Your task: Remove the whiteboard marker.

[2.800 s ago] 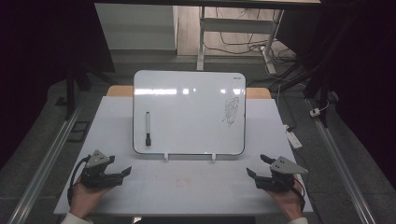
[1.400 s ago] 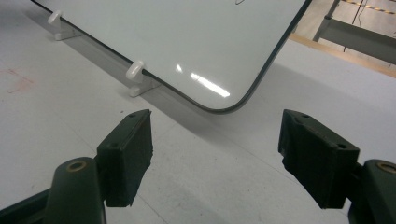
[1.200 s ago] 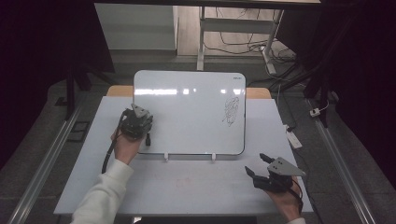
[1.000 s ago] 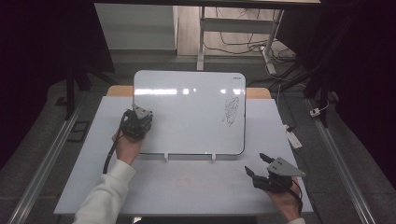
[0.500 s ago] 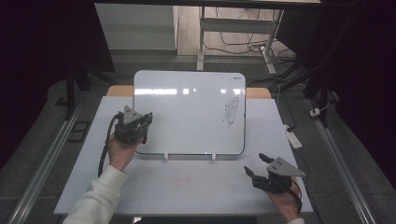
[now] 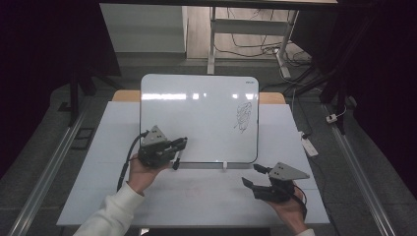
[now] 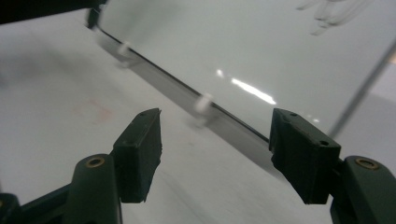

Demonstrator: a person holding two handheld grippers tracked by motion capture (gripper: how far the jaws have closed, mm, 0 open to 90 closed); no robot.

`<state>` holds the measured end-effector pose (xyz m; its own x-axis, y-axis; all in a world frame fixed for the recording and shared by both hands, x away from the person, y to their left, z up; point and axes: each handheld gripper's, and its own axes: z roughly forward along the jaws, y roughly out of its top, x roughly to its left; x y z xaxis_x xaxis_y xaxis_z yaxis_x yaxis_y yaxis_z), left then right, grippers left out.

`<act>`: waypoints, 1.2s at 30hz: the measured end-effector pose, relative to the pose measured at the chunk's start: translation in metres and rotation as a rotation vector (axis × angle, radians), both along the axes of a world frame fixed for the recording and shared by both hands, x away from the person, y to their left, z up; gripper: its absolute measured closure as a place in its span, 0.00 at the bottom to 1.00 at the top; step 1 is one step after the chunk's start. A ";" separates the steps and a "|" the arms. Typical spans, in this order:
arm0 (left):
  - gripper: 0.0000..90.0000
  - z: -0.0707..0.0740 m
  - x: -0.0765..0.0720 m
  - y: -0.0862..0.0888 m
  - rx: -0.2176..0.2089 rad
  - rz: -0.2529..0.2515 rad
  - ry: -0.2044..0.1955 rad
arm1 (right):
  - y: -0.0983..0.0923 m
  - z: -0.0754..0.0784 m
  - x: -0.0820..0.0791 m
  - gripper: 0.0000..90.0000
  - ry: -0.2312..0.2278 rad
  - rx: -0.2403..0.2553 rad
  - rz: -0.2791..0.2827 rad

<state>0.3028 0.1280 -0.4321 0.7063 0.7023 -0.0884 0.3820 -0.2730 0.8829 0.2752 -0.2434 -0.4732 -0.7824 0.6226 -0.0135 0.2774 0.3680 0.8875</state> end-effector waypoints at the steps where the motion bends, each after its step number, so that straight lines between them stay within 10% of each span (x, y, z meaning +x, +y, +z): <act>1: 0.90 -0.001 -0.003 -0.010 0.001 -0.030 0.002 | 0.004 0.001 0.000 0.39 0.012 0.002 0.013; 13: 0.90 -0.005 -0.012 -0.058 -0.018 -0.177 0.007 | 0.068 0.005 0.008 0.48 0.165 0.017 0.150; 36: 0.90 -0.009 -0.027 -0.100 0.042 -0.164 -0.095 | 0.095 -0.009 0.025 0.78 0.360 0.029 0.057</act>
<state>0.2757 0.0284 -0.4409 0.8153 0.5789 0.0113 0.2448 -0.3623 0.8993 0.2999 -0.1482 -0.4823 -0.7674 0.5738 0.2862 0.5536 0.3677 0.7472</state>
